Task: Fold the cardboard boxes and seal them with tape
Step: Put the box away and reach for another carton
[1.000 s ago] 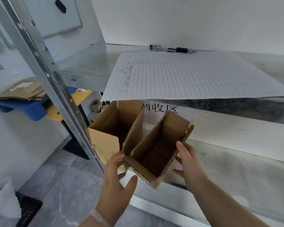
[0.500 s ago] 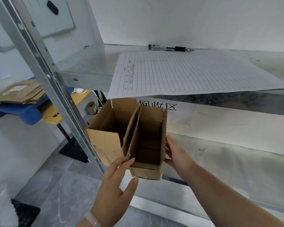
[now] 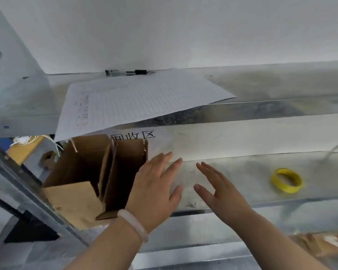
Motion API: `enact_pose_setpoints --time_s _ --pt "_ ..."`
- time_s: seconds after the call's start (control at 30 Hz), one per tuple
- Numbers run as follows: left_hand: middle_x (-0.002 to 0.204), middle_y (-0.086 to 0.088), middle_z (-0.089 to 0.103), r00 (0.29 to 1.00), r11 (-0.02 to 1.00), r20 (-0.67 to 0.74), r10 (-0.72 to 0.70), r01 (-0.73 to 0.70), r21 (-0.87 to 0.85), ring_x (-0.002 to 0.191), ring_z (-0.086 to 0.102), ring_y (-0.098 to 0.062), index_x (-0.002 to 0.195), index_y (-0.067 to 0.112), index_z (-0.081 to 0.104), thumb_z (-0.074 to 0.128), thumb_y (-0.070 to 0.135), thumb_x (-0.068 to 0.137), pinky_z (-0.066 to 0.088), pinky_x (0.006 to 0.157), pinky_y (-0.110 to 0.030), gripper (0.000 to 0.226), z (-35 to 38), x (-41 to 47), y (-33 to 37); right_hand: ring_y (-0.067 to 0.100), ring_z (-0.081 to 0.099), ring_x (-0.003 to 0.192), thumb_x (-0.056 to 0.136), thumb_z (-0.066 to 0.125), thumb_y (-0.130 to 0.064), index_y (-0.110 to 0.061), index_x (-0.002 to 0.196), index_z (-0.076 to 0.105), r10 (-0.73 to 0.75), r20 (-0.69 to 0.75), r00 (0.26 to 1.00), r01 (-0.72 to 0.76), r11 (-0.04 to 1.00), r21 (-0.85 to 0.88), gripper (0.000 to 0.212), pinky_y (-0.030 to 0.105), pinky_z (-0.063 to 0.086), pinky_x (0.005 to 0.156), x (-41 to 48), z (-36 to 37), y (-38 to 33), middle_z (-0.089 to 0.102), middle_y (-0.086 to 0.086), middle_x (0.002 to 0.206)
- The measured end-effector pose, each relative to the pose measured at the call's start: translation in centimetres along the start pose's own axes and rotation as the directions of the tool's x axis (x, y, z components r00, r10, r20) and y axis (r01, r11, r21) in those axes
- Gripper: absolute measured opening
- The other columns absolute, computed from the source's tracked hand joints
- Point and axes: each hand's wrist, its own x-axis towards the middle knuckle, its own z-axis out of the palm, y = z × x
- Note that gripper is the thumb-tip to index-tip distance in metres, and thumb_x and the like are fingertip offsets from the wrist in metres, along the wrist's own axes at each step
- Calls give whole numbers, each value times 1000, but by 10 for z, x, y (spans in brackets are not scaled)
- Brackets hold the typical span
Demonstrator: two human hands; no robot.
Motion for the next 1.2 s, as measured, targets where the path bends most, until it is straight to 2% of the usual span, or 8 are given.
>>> enact_pose_setpoints --time_s 0.17,0.33,0.4,0.53,0.7,0.83,1.0,1.2 --pt "141 2 50 989 989 -30 145 -146 -19 132 45 -23 134 28 51 49 49 85 34 108 -41 54 31 50 74 -6 6 143 84 41 -69 -40 151 25 4 -271 963 -78 961 -265 74 22 16 116 -46 -77 52 14 -24 156" --pt "133 4 56 943 936 -112 314 -327 -128 128 48 -23 130 26 56 47 49 84 37 106 -45 52 63 87 176 9 18 147 85 36 -70 -35 150 31 34 -428 903 -212 903 -374 74 32 23 118 -100 -150 107 23 -12 159" --pt "133 5 55 918 904 -132 373 -392 -171 128 48 -22 130 27 56 50 47 84 39 105 -46 51 78 102 224 8 16 147 85 33 -70 -34 150 31 58 -468 882 -267 879 -396 74 33 20 119 -123 -182 132 25 -10 158" --pt "132 5 55 874 841 -191 446 -483 -246 127 48 -21 130 25 57 51 45 86 39 104 -45 49 109 130 333 -5 -3 143 82 21 -74 -38 153 18 136 -530 837 -390 828 -402 79 20 -5 115 -177 -256 189 12 -16 159" --pt "125 0 57 810 741 -261 526 -586 -328 117 52 -23 129 20 57 55 42 84 43 98 -41 50 149 157 467 -1 -4 146 84 25 -73 -39 153 11 255 -618 744 -557 748 -361 78 18 -10 114 -249 -346 260 9 -17 160" --pt "125 0 56 791 690 -216 572 -606 -396 114 54 -23 131 22 54 58 41 84 47 92 -42 51 182 182 549 -12 -11 135 94 42 -59 -41 152 7 335 -658 674 -637 714 -290 71 21 -6 116 -280 -400 304 6 -23 157" --pt "128 2 53 766 653 -160 623 -621 -434 118 51 -20 134 25 49 52 45 87 48 93 -39 52 231 215 610 -1 -5 146 95 41 -58 -40 153 5 462 -649 604 -719 667 -195 70 25 0 119 -289 -438 369 2 -21 159" --pt "129 3 54 776 659 -73 627 -578 -481 121 50 -18 136 25 47 44 50 89 48 96 -37 53 315 277 656 4 -6 148 96 38 -59 -38 154 2 586 -586 560 -780 611 -134 72 28 2 119 -259 -478 459 -3 -18 161"
